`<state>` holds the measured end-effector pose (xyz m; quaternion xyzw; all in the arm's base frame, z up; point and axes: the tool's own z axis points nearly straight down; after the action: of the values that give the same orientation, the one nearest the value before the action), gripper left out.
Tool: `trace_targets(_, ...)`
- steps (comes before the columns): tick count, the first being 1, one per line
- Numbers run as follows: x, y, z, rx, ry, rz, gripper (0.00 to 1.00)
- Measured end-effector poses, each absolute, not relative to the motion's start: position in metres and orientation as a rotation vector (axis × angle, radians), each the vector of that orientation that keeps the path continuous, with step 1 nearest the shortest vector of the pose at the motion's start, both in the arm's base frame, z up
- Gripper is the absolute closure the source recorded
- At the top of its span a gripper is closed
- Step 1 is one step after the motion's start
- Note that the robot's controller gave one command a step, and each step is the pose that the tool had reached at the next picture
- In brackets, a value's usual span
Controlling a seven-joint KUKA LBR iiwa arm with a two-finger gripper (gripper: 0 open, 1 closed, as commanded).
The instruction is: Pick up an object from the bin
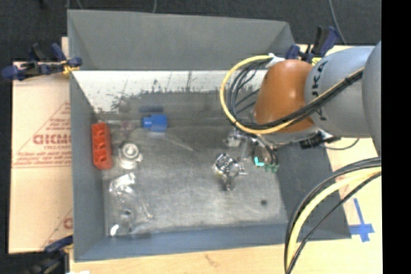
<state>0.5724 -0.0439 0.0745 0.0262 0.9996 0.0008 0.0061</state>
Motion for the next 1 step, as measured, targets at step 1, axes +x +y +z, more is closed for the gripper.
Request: trace_targets(1,0.5746,-0.0444,0.0767,0.085,3.122,0.002,1.00)
